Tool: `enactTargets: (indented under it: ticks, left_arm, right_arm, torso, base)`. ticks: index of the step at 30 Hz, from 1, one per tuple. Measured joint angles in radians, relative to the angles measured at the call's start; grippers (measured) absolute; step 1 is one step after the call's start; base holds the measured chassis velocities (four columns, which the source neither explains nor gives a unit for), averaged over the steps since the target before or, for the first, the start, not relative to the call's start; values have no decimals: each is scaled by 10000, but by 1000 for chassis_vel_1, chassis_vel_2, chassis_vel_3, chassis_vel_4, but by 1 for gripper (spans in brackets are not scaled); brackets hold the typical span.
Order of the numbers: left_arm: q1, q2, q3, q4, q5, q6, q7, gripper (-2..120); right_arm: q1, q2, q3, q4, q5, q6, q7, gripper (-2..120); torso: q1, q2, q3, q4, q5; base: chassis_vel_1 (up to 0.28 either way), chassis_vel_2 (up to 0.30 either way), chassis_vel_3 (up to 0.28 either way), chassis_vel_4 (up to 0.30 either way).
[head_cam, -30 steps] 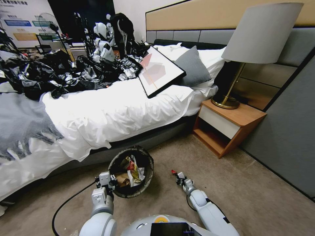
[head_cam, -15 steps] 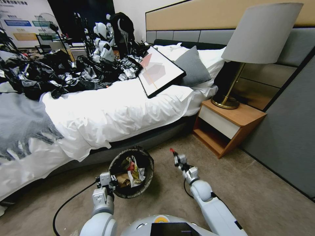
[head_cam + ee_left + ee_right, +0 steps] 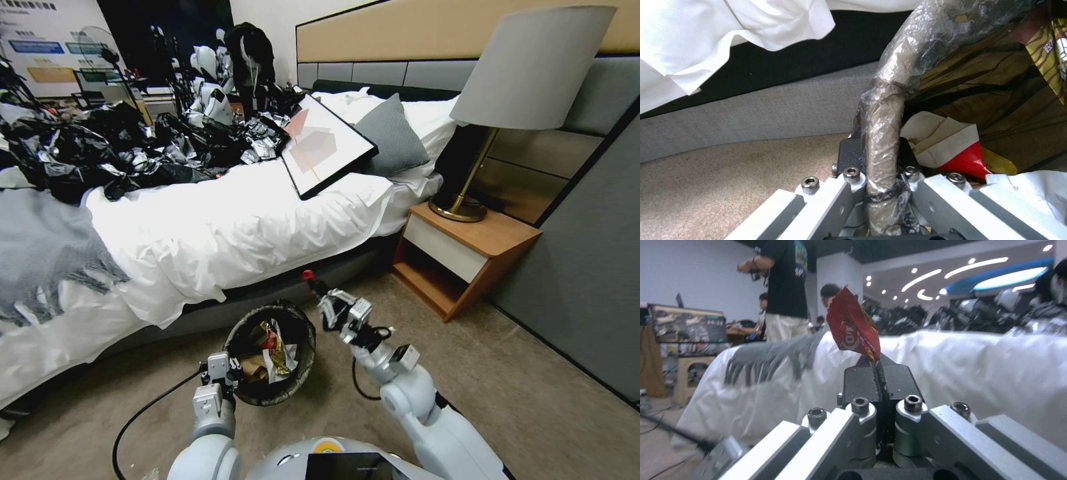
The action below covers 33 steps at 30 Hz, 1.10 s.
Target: Pick up the trash bin, then pick up the garbage from the floor and place it into the trash bin.
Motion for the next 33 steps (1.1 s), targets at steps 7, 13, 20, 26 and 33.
enactTargets:
  ticks: [7,13,20,26,33]
  left_arm:
    - [-9,-58,15,-6,49,0,19,0]
    - [-24,-89,59,-28,69,7,29,0]
    - [-4,-92,86,-80,86,12,37,0]
    - [-1,-102,99,-114,93,18,38,0]
    - [-6,-107,105,-127,96,22,38,0]
  right_arm:
    - [220,226,-717,-738,-236,-47,146,0]
    - [180,322,-789,-1267,-398,38,217,0]
    - [229,502,-734,-1842,-420,110,304,0]
    - [284,543,-732,-2205,-430,81,412,0]
    - [299,560,-716,-2443,-552,-34,533,4]
  torso:
    - [0,0,0,0,0]
    - [0,0,0,-2,0]
    - [0,0,0,-2,1]
    - [0,0,0,0,0]
    - [0,0,0,0,0]
  base:
    - [0,0,0,0]
    - [0,0,0,0]
    - [0,0,0,0]
    - [0,0,0,0]
    - [0,0,0,0]
